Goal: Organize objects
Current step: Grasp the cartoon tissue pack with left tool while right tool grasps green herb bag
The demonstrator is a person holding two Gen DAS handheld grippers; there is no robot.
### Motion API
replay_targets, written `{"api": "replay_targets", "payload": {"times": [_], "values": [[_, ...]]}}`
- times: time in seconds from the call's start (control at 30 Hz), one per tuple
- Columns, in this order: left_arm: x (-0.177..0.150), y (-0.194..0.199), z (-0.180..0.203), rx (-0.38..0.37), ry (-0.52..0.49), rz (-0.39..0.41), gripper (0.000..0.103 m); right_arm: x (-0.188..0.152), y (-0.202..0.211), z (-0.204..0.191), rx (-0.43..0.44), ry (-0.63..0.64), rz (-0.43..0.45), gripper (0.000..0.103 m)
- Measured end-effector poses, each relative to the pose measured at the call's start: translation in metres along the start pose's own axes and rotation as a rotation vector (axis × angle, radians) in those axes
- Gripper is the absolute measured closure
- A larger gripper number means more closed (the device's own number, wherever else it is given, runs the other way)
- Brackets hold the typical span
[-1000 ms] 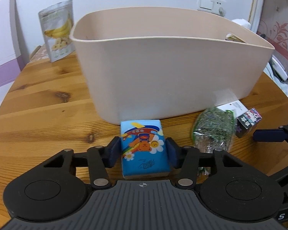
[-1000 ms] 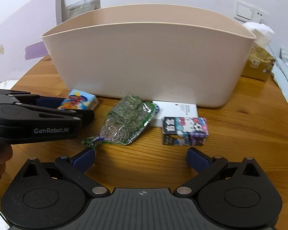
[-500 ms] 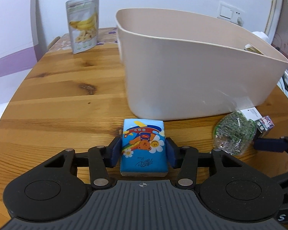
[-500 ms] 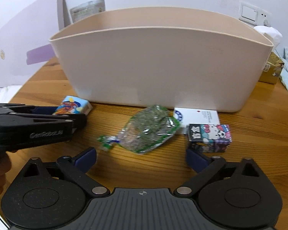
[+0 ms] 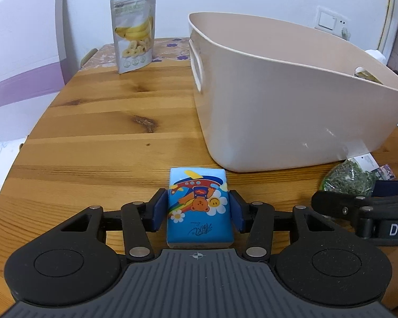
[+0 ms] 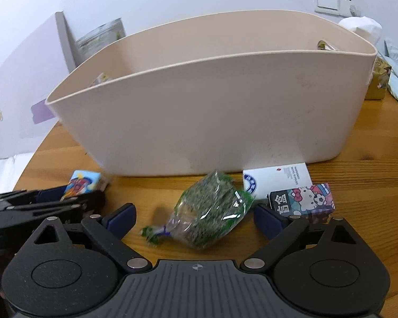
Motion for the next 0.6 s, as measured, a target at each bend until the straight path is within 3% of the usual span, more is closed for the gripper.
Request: {"api": "replay_targets", "payload": {"times": [0.17,0.27,0.33,0.43,0.6], "values": [[0.004,-0.005,0.000,0.002,-0.013,0.000,0.053,0.006,-0.007,0.000,-0.029,0.010,0.007,0.011],[0.006,-0.005,0.000,0.004,-0.015,0.000,0.054,0.006,-0.009,0.001,-0.061,0.014,0.029,0.031],[0.006,-0.005,0.000,0.003,-0.017,0.002,0.056,0.007,-0.008,0.004,-0.076,0.016,0.038,0.052],[0.005,-0.004,0.003,-0.001,-0.023,0.002,0.056,0.007,-0.006,0.010,-0.064,-0.005,0.046,0.067],[0.002,0.000,0.009,-0.014,-0.031,-0.002,0.057,0.005,-0.003,0.012,-0.037,-0.012,0.043,0.070]]}}
Point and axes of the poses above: each gripper's, at about its wrist camera, not at the fingertips, and y roughly against the way its jaws point, z to its right, x to its top, the point moved 9 cm from there along -y, roughly the way its jaws point, and after that the axes turned 1 degree about x, right-handed, at the moved point
